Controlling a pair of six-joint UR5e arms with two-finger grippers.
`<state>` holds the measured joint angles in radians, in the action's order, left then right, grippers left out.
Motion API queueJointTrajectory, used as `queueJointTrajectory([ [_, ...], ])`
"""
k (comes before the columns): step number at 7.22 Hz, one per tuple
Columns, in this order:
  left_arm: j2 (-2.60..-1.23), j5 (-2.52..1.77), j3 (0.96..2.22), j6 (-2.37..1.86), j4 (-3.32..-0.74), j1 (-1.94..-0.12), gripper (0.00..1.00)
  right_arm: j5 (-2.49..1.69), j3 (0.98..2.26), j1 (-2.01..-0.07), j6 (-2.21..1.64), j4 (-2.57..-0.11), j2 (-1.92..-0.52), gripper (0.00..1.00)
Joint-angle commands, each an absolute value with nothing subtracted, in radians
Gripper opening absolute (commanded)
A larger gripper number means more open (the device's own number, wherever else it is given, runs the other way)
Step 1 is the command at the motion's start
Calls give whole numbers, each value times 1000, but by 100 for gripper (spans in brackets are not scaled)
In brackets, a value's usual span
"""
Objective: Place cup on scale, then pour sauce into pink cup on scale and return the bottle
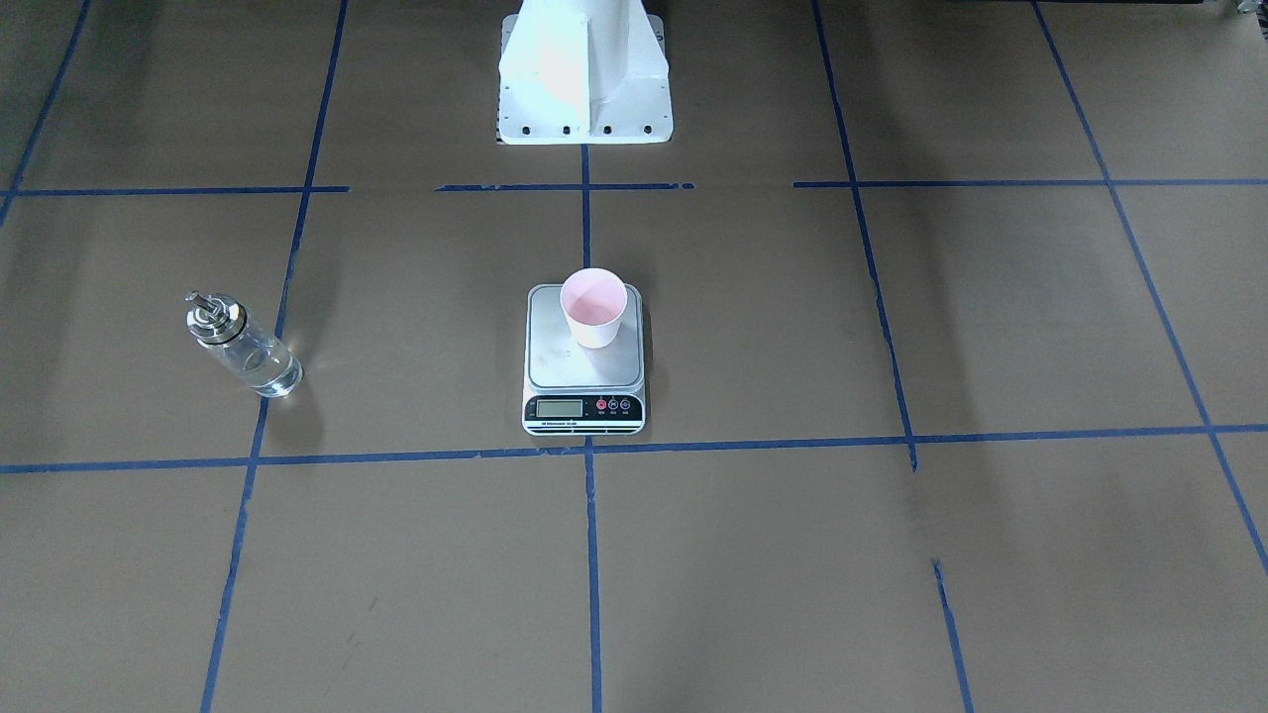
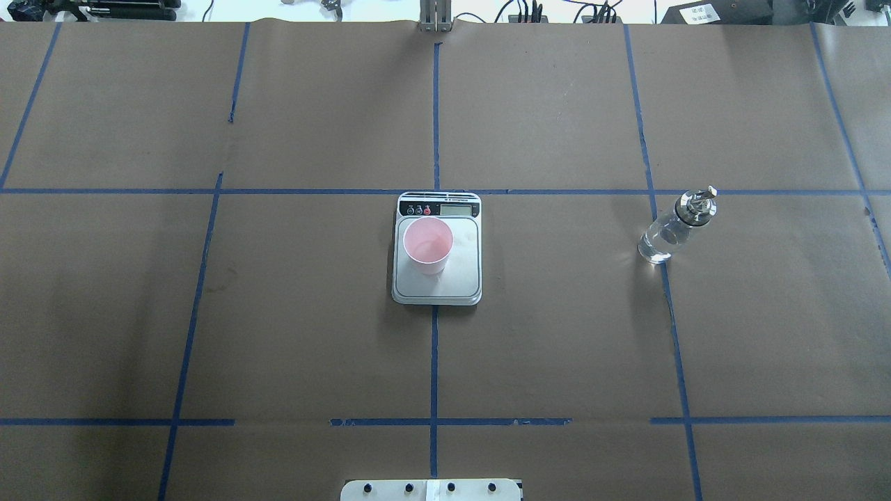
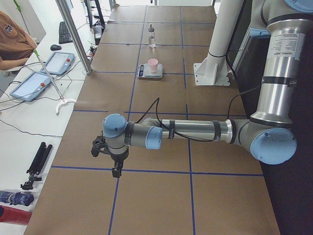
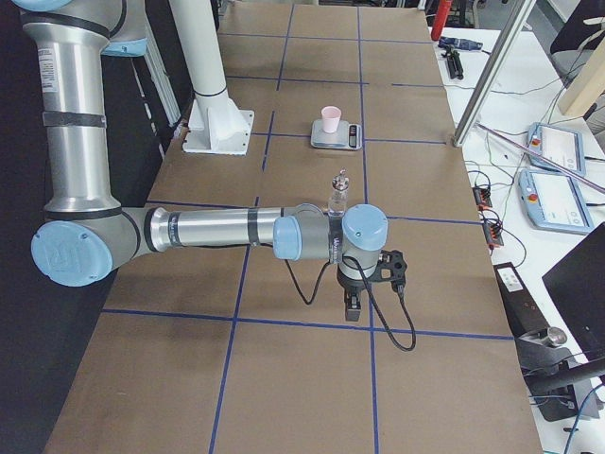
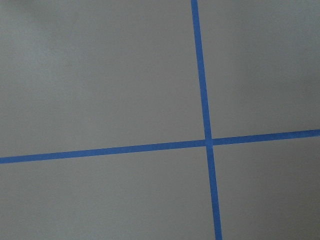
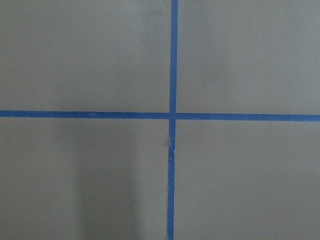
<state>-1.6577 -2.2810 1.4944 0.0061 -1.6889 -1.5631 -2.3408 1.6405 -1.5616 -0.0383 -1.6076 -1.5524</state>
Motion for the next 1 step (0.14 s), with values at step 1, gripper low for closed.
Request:
queueJointTrajectory([
  [1,-1658,-2281,1494,6,-1689,-1563,100,-2342,1640,-1562,-38,-1608,-1552,100],
])
